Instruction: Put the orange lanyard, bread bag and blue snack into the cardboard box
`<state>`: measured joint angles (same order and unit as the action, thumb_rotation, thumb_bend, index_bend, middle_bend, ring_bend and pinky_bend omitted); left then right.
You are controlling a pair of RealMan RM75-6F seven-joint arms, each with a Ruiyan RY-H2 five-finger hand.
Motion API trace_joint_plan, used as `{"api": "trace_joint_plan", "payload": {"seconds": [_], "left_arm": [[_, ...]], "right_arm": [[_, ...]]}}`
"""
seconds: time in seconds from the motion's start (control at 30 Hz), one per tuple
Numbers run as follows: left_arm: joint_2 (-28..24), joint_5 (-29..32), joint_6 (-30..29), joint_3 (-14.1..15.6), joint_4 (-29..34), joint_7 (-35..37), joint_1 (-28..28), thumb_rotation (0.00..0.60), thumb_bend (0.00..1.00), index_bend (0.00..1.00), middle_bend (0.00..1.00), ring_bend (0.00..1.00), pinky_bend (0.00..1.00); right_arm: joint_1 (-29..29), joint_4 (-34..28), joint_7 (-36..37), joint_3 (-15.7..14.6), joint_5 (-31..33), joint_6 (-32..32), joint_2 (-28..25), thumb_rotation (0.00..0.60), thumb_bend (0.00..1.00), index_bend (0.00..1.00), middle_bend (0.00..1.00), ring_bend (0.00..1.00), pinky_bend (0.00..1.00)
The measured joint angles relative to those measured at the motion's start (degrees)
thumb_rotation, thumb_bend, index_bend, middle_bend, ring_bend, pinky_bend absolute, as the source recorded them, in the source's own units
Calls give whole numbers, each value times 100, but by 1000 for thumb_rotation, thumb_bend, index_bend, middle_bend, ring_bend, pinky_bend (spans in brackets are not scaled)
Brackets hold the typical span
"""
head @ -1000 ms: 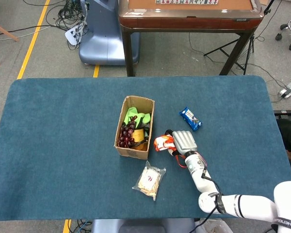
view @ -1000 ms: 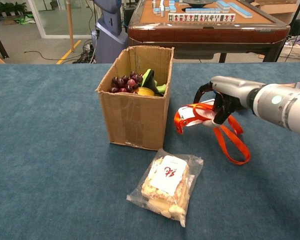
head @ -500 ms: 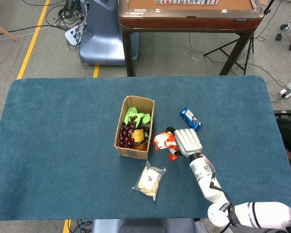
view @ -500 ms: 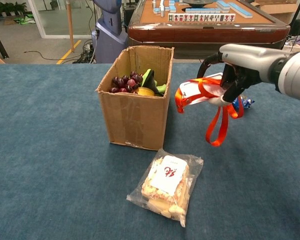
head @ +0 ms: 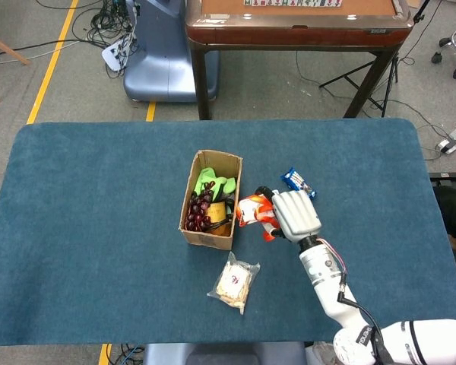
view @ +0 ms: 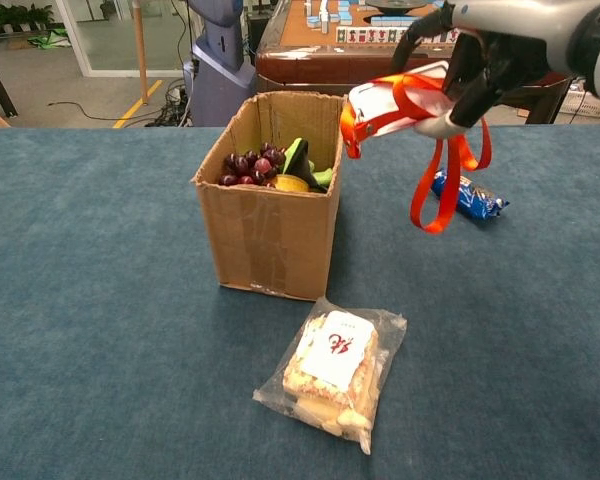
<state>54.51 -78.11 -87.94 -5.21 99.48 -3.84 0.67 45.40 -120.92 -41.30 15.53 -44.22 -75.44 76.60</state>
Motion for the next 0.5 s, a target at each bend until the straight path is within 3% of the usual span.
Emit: {"api": "trace_joint_plan", "payload": {"seconds": [0.5], "left_arm": [[-11, 46, 38, -13, -29, 85, 4, 600, 351, 468, 551, 377, 601]], "right_arm": [[809, -88, -628, 717, 878, -88, -139, 600, 392, 501, 1000, 1000, 1000]]}}
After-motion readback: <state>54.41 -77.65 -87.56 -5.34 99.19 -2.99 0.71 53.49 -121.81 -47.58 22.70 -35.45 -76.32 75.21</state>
